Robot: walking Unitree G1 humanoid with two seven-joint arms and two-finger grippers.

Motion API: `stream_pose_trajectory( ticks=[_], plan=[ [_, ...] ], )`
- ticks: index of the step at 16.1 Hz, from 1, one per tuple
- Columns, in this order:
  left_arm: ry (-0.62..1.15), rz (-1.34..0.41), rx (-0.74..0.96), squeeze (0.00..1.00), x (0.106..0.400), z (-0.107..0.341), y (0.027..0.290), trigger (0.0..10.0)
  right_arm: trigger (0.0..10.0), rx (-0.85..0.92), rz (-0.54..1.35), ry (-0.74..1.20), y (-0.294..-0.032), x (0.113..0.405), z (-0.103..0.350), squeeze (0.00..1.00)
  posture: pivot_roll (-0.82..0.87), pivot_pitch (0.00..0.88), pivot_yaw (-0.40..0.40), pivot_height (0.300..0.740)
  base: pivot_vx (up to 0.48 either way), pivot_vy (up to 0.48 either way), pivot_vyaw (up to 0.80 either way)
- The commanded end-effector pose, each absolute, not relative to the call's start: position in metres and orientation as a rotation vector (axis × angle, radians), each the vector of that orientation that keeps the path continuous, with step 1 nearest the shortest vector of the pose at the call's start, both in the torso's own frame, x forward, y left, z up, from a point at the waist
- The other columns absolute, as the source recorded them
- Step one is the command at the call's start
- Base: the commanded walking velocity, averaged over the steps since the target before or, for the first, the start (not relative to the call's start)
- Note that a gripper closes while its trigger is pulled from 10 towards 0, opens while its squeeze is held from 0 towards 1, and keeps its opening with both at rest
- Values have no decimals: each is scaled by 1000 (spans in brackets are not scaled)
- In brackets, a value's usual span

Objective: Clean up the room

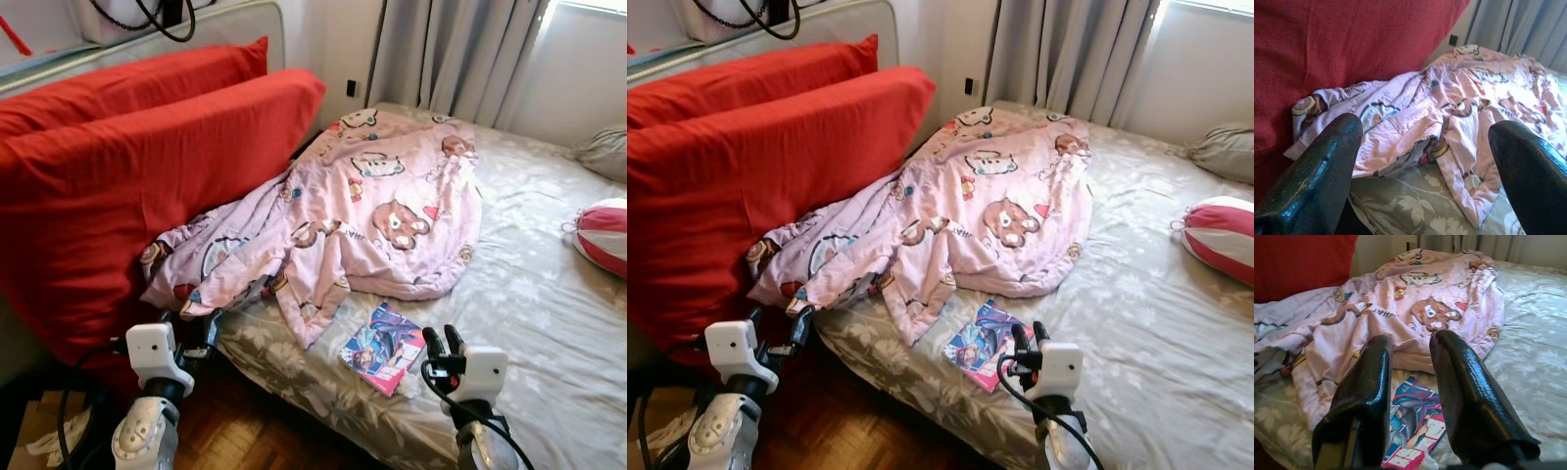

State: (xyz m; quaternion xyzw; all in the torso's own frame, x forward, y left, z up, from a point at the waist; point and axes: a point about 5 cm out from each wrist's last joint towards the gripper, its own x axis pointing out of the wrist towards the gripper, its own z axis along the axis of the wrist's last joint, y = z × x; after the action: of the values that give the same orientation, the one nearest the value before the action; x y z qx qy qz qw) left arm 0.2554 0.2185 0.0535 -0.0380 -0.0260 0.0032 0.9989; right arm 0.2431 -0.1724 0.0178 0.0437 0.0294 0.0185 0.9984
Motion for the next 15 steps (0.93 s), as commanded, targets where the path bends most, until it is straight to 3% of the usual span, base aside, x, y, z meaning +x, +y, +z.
stream_pose_trajectory(
  ticks=[1, 15],
  plan=[
    [-45, -11, -75, 0, 259, 58, 216, 10000, 10000, 86, 33, 71, -171, 246, 20, 0, 23, 34, -43, 740, 0, 0, 0],
    [6, -28, -55, 0, 258, 57, 218, 10000, 10000, 69, 22, 148, -170, 246, 16, 0, 23, 17, -44, 740, 0, 0, 0]
  ],
)
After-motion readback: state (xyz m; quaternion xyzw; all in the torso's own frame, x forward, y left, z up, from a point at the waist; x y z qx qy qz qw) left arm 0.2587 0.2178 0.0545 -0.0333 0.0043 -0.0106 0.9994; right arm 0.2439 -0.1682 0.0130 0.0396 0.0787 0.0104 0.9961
